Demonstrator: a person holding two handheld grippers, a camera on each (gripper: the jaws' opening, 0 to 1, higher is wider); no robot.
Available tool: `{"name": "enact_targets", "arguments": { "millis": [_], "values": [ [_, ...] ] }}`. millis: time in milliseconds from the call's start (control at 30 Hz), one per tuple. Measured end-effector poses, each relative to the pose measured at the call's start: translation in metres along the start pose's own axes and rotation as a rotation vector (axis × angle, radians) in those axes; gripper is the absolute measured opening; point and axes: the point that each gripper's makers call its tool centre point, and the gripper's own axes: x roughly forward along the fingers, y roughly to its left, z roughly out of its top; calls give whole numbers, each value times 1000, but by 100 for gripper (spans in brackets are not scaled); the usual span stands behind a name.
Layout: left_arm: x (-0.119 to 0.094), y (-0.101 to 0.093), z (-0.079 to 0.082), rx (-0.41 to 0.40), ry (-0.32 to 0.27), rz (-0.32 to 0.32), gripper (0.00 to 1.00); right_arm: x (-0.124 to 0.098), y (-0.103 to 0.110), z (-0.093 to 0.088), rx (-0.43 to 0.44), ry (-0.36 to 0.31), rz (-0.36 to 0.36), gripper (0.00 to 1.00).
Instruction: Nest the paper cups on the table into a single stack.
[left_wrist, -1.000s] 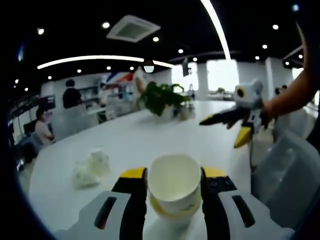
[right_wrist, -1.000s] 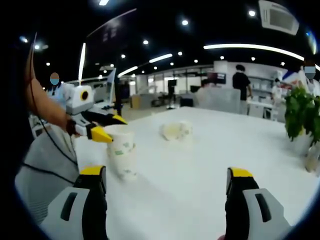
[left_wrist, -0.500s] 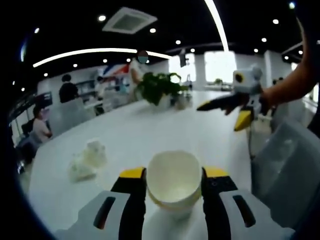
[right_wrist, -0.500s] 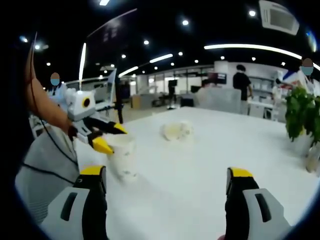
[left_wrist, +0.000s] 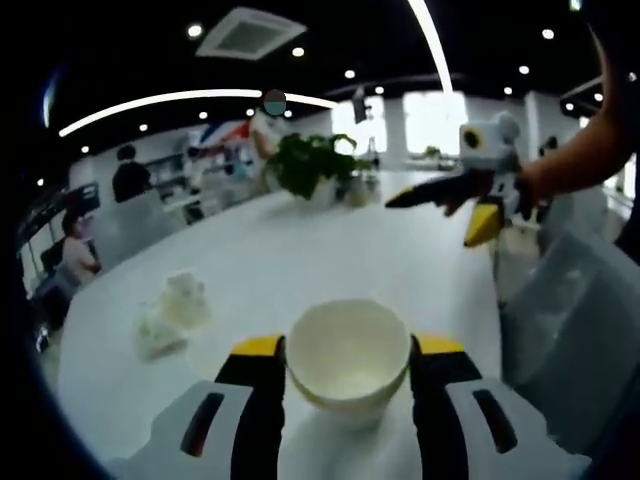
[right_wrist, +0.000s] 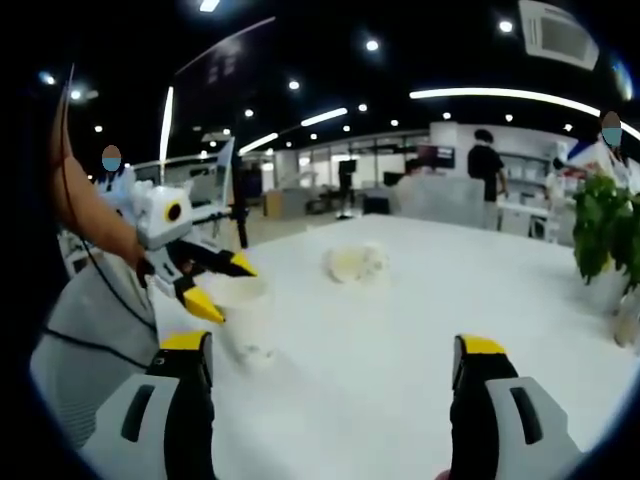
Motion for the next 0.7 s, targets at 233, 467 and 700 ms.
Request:
{"name": "enact_targets", "arguments": {
  "millis": [233, 467, 700],
  "values": [
    [-12, 18, 22, -29, -64, 31, 67, 0, -7, 5, -6, -5, -7, 98],
    [-33, 46, 42, -79, -113, 80, 83, -1, -18, 14, -11, -18, -25, 98],
    [-63, 73, 33, -94, -84, 130, 96, 0, -26, 20, -35, -13, -26, 99]
  ]
}}
